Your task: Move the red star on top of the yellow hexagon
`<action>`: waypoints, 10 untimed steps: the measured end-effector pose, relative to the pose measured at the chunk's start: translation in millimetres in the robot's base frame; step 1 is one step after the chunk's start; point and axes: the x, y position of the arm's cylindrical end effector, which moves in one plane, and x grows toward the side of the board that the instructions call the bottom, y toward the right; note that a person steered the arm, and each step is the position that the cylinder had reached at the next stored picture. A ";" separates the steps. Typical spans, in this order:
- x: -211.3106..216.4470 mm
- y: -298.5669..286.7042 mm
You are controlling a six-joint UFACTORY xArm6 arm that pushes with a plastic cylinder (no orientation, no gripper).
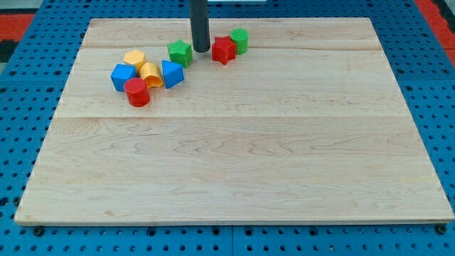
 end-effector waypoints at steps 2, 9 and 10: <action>23.0 -31.9; -12.5 -14.1; -12.0 -102.3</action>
